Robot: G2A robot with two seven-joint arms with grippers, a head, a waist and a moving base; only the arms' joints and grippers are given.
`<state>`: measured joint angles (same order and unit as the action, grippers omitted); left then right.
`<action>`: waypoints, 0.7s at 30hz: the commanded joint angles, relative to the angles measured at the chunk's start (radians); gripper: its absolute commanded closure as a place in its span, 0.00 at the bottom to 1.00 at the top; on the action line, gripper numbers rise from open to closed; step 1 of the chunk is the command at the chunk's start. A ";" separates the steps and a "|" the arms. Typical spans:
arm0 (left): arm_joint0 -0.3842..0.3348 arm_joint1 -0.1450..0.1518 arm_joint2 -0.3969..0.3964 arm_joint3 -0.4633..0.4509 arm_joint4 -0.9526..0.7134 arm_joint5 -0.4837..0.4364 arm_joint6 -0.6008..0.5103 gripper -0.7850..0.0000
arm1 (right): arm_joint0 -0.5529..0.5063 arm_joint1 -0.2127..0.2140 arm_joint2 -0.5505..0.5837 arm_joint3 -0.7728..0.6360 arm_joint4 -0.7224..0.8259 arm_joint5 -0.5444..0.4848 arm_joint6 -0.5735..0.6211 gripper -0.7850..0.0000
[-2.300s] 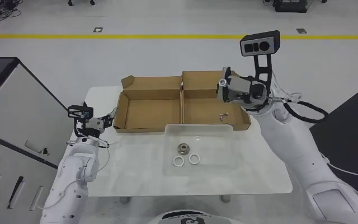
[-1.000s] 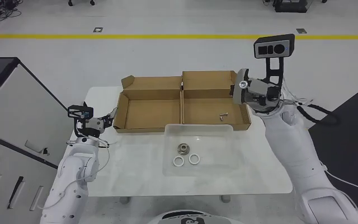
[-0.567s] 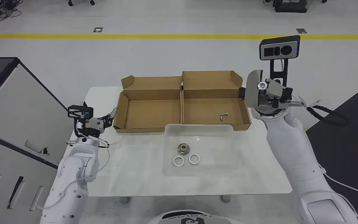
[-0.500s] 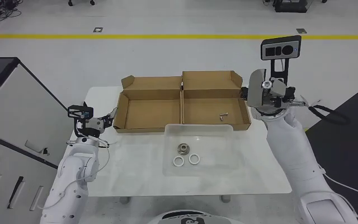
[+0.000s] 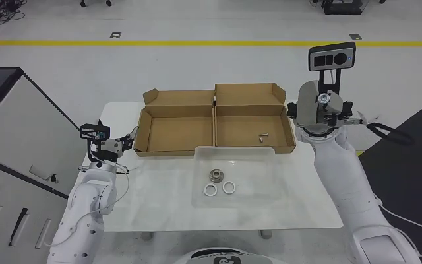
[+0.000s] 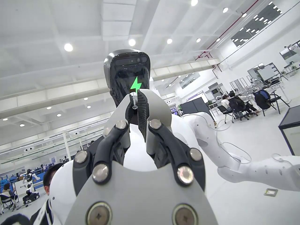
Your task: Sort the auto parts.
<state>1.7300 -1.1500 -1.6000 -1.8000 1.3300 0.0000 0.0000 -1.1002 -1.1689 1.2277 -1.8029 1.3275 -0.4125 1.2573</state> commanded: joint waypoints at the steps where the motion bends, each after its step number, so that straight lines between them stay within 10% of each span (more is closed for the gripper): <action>1: 0.000 0.000 0.000 0.000 0.000 0.000 0.000 0.00 | 0.000 0.000 0.000 0.000 0.000 0.000 0.000 1.00; 21: 0.000 0.000 0.000 0.000 0.000 0.000 0.000 0.00 | -0.076 0.063 0.312 0.094 -0.624 0.166 -0.120 1.00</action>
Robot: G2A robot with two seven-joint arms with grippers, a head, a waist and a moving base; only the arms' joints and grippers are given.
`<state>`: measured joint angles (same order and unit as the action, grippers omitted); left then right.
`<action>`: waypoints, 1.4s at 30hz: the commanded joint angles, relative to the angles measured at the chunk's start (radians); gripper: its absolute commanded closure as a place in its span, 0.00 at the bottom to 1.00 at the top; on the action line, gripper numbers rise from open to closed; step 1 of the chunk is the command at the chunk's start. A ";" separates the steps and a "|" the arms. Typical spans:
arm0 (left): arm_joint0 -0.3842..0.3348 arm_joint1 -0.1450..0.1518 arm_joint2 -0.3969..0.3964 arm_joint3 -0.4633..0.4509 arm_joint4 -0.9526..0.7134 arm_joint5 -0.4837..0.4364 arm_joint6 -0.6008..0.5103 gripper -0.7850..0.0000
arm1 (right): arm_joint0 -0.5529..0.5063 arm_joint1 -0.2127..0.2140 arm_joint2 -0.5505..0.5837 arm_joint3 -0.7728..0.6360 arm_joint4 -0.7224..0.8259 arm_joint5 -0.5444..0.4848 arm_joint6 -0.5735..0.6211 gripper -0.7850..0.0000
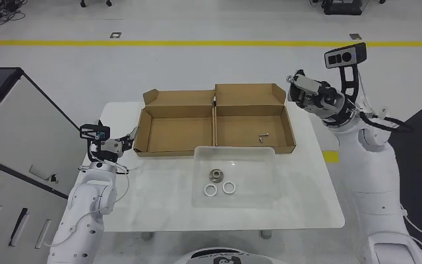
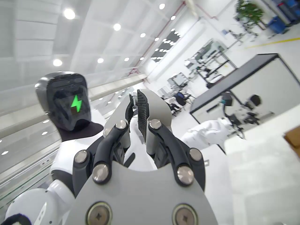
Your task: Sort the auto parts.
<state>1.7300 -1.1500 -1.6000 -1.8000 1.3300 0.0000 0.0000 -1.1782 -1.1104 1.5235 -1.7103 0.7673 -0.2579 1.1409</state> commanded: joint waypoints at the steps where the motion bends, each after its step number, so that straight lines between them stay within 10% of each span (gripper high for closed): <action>1: 0.000 0.000 0.000 0.000 0.000 0.000 0.000 0.00 | 0.007 0.010 0.033 0.007 -0.139 0.023 -0.009 1.00; 9: 0.000 0.000 0.000 0.000 0.000 0.000 0.000 0.00 | 0.112 0.039 0.016 0.061 -0.658 0.088 -0.037 1.00; 24: 0.000 0.000 0.000 0.000 0.000 0.000 0.000 0.00 | 0.402 0.011 -0.389 0.345 -1.285 0.032 -0.091 1.00; 42: 0.000 0.000 0.000 0.000 0.000 0.000 0.000 0.00 | 0.552 -0.100 -0.747 0.745 -1.483 0.027 -0.180 1.00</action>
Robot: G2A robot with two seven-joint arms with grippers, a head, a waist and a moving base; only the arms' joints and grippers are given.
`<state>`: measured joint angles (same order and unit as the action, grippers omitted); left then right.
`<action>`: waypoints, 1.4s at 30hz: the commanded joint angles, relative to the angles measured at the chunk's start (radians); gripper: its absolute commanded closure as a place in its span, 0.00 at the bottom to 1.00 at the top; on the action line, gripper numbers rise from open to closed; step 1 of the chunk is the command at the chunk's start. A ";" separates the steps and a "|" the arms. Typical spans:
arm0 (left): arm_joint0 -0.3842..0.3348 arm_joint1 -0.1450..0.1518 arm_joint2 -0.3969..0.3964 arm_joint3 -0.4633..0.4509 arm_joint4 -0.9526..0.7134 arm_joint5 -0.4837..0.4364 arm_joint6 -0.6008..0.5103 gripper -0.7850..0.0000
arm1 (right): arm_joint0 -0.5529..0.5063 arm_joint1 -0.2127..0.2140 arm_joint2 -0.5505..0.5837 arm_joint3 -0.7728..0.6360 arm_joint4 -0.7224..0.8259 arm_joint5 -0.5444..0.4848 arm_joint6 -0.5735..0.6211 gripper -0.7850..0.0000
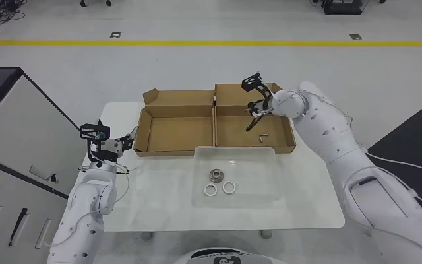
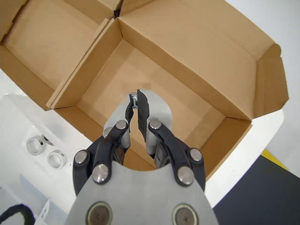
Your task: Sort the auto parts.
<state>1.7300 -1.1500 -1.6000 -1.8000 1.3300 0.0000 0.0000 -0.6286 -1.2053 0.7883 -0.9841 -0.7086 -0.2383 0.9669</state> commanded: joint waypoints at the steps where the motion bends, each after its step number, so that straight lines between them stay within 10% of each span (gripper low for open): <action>1: 0.000 0.000 0.000 0.000 0.000 0.000 0.000 0.00 | 0.006 -0.011 -0.023 0.035 -0.016 0.014 -0.010 1.00; 42: 0.000 0.000 0.000 0.000 0.000 0.000 0.000 0.00 | 0.045 -0.095 -0.105 0.375 -0.190 0.087 -0.054 0.97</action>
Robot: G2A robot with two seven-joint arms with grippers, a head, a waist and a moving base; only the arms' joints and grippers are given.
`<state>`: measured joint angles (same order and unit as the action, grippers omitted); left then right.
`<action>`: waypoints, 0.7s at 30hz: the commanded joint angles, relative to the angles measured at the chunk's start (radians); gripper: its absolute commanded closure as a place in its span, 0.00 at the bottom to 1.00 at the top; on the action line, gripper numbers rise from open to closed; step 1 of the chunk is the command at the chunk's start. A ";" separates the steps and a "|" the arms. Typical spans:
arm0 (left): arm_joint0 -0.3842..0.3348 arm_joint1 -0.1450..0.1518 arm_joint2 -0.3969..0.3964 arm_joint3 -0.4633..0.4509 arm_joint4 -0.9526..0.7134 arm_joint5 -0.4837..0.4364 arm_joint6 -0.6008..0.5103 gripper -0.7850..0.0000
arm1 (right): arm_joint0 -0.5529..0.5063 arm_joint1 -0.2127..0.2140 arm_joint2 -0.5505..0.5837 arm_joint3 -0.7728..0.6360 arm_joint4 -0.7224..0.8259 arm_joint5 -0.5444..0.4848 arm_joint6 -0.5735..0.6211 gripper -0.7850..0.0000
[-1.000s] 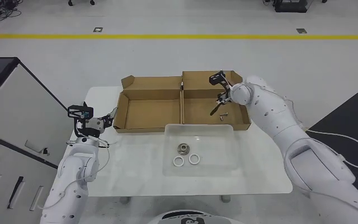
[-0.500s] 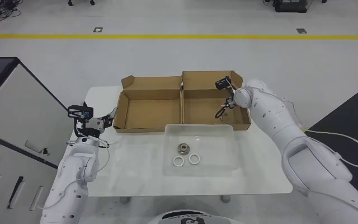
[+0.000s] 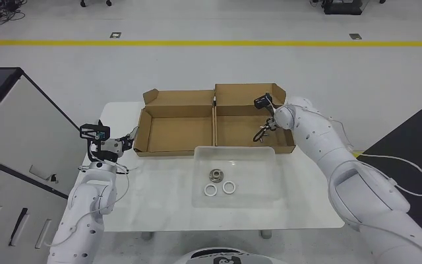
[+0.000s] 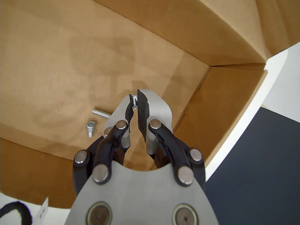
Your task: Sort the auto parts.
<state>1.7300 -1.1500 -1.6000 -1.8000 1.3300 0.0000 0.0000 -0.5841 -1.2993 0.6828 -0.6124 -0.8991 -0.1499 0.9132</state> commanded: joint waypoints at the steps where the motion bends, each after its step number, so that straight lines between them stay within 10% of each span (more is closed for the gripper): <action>1: 0.000 0.000 0.000 0.000 0.000 0.000 0.000 0.00 | 0.002 -0.003 0.001 0.007 0.000 -0.003 -0.001 0.96; 10: 0.000 0.000 0.000 0.000 0.000 0.000 0.000 0.00 | 0.010 -0.014 0.005 0.033 -0.009 -0.007 -0.016 0.58; 18: 0.000 0.000 0.000 0.000 0.000 0.000 0.000 0.00 | 0.014 -0.007 0.047 0.015 0.008 -0.022 -0.111 0.52; 21: 0.000 0.000 0.000 0.000 0.000 0.000 0.000 0.00 | 0.012 0.005 0.082 -0.019 0.033 -0.038 -0.132 0.13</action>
<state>1.7300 -1.1500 -1.6000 -1.8000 1.3300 0.0000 0.0000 -0.5706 -1.2990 0.7513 -0.6188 -0.8747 -0.1842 0.7861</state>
